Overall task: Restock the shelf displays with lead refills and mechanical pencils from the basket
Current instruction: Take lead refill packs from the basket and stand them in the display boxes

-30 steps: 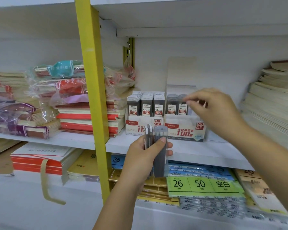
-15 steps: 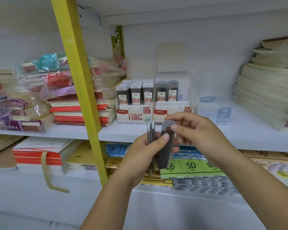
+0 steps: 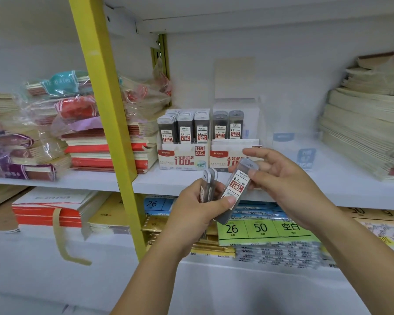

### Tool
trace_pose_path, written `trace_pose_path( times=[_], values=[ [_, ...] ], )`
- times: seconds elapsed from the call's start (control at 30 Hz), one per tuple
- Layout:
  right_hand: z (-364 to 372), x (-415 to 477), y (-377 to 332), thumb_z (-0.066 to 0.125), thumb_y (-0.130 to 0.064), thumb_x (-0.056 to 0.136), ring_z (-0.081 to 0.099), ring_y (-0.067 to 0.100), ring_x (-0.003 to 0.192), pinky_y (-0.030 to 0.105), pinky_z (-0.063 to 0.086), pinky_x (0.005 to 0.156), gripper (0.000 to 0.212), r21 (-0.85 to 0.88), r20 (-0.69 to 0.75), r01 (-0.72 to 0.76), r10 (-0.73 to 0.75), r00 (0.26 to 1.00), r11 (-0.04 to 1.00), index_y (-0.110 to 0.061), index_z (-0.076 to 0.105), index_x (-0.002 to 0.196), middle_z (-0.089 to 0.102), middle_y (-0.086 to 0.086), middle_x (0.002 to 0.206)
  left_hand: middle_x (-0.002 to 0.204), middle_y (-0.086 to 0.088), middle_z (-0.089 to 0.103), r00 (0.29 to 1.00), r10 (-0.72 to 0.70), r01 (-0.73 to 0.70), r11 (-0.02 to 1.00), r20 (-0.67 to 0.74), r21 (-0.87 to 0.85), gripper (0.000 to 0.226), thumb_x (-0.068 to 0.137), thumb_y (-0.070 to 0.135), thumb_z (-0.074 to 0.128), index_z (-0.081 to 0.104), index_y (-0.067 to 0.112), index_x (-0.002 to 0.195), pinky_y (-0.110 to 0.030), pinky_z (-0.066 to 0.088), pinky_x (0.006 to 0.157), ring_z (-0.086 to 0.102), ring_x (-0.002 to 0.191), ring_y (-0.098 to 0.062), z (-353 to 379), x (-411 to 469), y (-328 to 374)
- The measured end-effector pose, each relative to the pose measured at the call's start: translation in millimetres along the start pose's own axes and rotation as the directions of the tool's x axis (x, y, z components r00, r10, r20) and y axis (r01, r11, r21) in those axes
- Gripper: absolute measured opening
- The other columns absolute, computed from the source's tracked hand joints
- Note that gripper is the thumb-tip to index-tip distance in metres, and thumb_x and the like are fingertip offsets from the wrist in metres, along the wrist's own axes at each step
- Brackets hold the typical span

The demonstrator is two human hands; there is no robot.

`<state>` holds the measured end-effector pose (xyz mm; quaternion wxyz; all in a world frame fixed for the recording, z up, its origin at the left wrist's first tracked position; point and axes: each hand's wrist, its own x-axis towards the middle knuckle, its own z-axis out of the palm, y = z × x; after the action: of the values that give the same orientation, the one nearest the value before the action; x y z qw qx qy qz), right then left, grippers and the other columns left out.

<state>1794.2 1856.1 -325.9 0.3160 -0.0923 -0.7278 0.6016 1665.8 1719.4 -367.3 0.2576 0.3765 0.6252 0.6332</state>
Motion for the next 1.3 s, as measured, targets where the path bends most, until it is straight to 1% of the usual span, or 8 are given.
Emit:
trace_pose_path(
  times=[0.17, 0.3, 0.47, 0.6, 0.87, 1.07, 1.17, 1.3],
  values=[
    [4, -2, -3, 0.064, -0.014, 0.091, 0.069, 0.018, 0.071, 0.025, 0.054, 0.061, 0.017, -0.142, -0.066, 0.034, -0.044, 0.997, 0.989, -0.021, 0.062, 0.107, 0.076, 0.005, 0.085, 0.081, 0.015, 0.075, 0.999, 0.017, -0.015, 0.999, -0.032, 0.048, 0.019, 0.084, 0.030, 0.080, 0.066, 0.023, 0.095, -0.013, 0.048, 0.051, 0.066, 0.062, 0.006, -3, -1, 2],
    [-4, 11, -33, 0.061, -0.008, 0.092, 0.070, 0.014, 0.071, 0.020, 0.054, 0.059, 0.023, -0.218, -0.197, 0.235, -0.278, 0.940, 0.947, -0.029, 0.061, 0.100, 0.076, 0.001, 0.085, 0.081, 0.007, 0.077, 0.997, 0.012, -0.013, 1.000, -0.076, -0.011, 0.029, 0.085, 0.035, 0.077, 0.062, 0.013, 0.098, -0.022, 0.056, 0.054, 0.074, 0.064, -0.011, -8, 3, 9],
    [-19, 67, -80, 0.060, -0.014, 0.092, 0.070, 0.013, 0.078, 0.033, 0.054, 0.075, 0.036, -0.629, -0.132, 0.319, -0.502, 0.855, 0.709, -0.049, 0.052, 0.090, 0.071, -0.011, 0.082, 0.057, 0.011, 0.061, 0.978, 0.033, -0.036, 0.999, -0.205, -0.013, 0.039, 0.076, 0.055, 0.076, 0.061, 0.022, 0.092, -0.015, 0.047, 0.047, 0.057, 0.046, -0.005, -17, 11, 12],
    [-22, 108, -82, 0.059, -0.016, 0.092, 0.065, 0.017, 0.082, 0.026, 0.042, 0.070, 0.025, -0.881, 0.016, 0.231, -0.461, 0.887, 0.414, -0.037, 0.049, 0.101, 0.067, -0.006, 0.087, 0.057, 0.014, 0.063, 0.979, 0.078, -0.081, 0.997, -0.186, -0.009, 0.034, 0.074, 0.067, 0.066, 0.061, 0.038, 0.091, -0.012, 0.045, 0.047, 0.056, 0.046, -0.001, -19, 15, 12],
    [-21, 141, -66, 0.062, -0.011, 0.089, 0.062, 0.003, 0.072, 0.019, 0.045, 0.058, 0.022, -0.902, 0.009, 0.130, -0.282, 0.959, 0.413, -0.029, 0.055, 0.099, 0.062, -0.010, 0.088, 0.055, 0.005, 0.063, 0.992, 0.080, -0.081, 0.997, -0.095, -0.012, 0.015, 0.084, 0.064, 0.060, 0.059, 0.050, 0.085, -0.015, 0.046, 0.049, 0.060, 0.052, -0.002, -27, 16, 13],
    [-17, 140, -59, 0.062, -0.025, 0.091, 0.050, 0.022, 0.099, 0.035, 0.043, 0.081, 0.023, -0.992, 0.036, 0.059, -0.202, 0.979, 0.112, -0.022, 0.068, 0.114, 0.049, 0.002, 0.104, 0.060, 0.012, 0.066, 0.992, 0.089, -0.096, 0.993, -0.085, -0.073, 0.010, 0.087, 0.047, 0.071, 0.064, 0.040, 0.088, -0.011, 0.047, 0.050, 0.059, 0.051, -0.002, -26, 16, 12],
    [-13, 117, -64, 0.058, -0.028, 0.095, 0.047, 0.018, 0.104, 0.032, 0.041, 0.090, 0.030, -0.985, 0.024, 0.074, -0.294, 0.955, 0.158, -0.024, 0.064, 0.124, 0.049, 0.001, 0.113, 0.060, 0.015, 0.066, 0.993, 0.086, -0.093, 0.991, -0.077, -0.093, 0.014, 0.085, 0.039, 0.075, 0.064, 0.035, 0.093, -0.010, 0.047, 0.050, 0.059, 0.051, -0.001, -23, 13, 12],
    [3, 51, -57, 0.056, -0.035, 0.090, 0.054, -0.002, 0.078, 0.009, 0.036, 0.064, 0.015, -0.836, 0.016, 0.183, -0.310, 0.951, 0.517, -0.041, 0.066, 0.101, 0.059, -0.021, 0.093, 0.069, 0.015, 0.068, 0.995, 0.099, -0.101, 0.992, -0.028, -0.078, 0.018, 0.085, 0.030, 0.079, 0.064, 0.036, 0.094, -0.012, 0.050, 0.057, 0.063, 0.059, -0.002, -21, 10, 12]
  ],
)
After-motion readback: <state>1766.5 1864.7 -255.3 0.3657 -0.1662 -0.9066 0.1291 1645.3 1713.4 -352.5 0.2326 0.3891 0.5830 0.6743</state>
